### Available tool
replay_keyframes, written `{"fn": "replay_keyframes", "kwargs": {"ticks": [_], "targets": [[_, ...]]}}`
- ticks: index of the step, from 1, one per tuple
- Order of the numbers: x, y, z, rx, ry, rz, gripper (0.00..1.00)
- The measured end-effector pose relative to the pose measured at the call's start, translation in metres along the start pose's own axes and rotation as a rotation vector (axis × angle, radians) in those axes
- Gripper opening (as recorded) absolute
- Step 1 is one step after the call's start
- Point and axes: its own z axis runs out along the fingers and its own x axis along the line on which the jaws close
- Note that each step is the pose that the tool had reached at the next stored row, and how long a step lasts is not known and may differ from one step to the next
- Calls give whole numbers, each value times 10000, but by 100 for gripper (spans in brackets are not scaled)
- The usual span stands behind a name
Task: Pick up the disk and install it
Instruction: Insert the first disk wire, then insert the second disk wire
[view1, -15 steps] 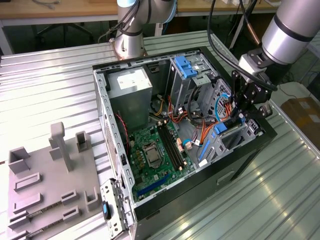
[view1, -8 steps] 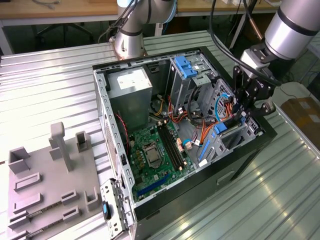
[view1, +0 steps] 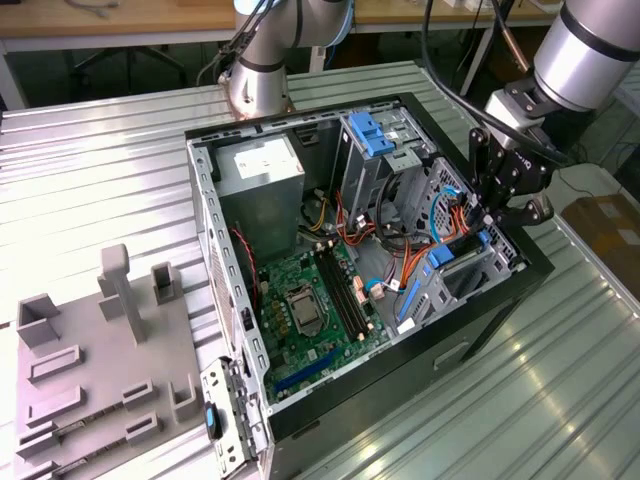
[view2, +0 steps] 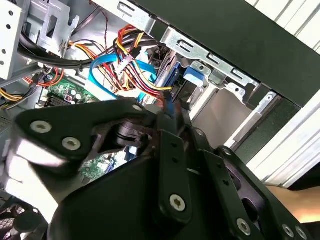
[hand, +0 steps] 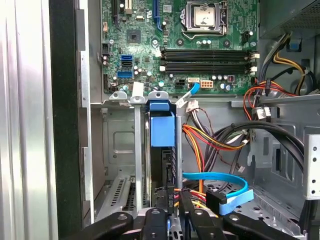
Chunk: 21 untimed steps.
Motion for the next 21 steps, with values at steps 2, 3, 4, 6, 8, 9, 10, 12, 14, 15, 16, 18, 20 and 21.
{"fn": "replay_keyframes", "kwargs": {"ticks": [2,3,4,6,8,9,10,12,14,15,16,18,20,21], "targets": [[0,0,0,0,-7,1,11],[0,0,0,0,-9,0,11],[0,0,0,0,-13,1,11],[0,0,0,0,-19,1,11],[0,0,0,0,-24,2,11],[0,0,0,0,-26,1,11],[0,0,0,0,-29,2,11],[0,0,0,0,-33,2,11],[0,0,0,-1,-37,2,11],[0,0,0,0,-39,2,11],[0,-6,1,-1,-42,2,11],[-16,-69,5,-1,-41,2,11],[-93,-93,6,-2,-21,0,11],[-109,-99,5,-2,1,0,11]]}}
